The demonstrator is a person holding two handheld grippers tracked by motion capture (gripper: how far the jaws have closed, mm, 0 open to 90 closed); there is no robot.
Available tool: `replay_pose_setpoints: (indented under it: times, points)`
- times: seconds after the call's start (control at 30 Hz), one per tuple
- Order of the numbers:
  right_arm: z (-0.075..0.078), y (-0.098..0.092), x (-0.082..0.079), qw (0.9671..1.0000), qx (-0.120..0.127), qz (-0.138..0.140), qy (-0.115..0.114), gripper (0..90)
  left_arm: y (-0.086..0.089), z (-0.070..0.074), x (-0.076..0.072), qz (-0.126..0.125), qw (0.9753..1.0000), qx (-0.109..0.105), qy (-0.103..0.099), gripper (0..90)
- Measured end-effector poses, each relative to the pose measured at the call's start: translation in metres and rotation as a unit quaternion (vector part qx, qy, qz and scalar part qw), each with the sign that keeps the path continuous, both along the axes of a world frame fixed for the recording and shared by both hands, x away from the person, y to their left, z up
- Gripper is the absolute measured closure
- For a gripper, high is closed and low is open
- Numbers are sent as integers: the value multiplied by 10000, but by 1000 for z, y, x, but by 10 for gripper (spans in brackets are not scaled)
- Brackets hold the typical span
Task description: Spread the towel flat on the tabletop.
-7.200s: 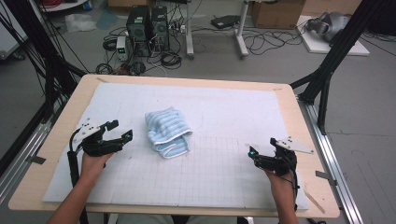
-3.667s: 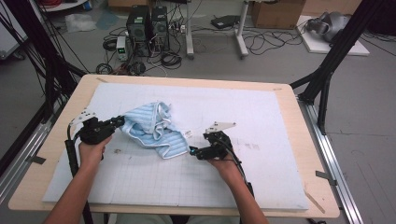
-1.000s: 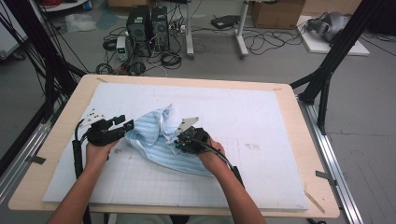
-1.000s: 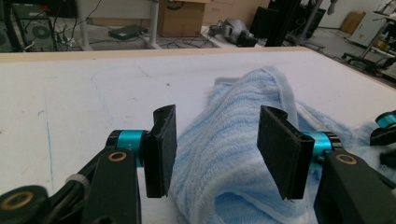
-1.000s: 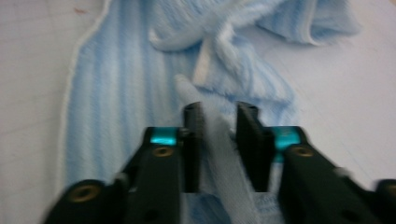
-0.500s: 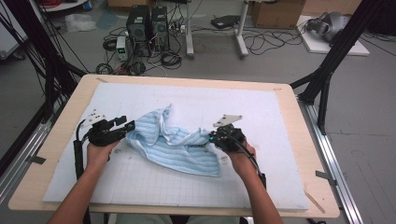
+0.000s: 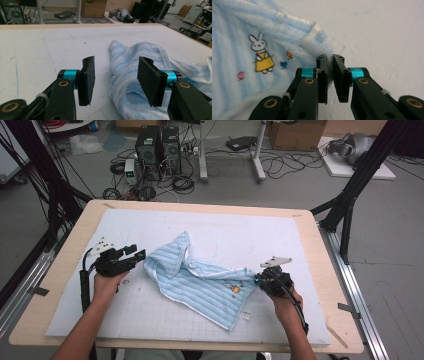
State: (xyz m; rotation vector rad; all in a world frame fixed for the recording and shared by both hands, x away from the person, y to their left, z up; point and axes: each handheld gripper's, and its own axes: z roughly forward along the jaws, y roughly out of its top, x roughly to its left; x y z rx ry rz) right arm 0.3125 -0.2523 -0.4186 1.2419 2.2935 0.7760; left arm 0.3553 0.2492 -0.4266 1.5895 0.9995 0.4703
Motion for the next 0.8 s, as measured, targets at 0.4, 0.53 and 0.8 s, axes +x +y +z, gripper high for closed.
replay_pose_setpoints:
  times: [0.4, 0.53, 0.8]
  points:
    - [1, -21, -16, 9879, 1176, 444, -907, 385, -29, 4, -3, -756, 9969, 196, -132, 482]
    - [1, -12, -11, 9849, 1362, 573, -897, 261, -45, 6, -4, -1028, 9942, 307, -108, 482]
    - [-2, -8, -6, 9842, 1406, 637, -866, 113, -88, 2, 1, -1409, 9861, 875, 39, 401]
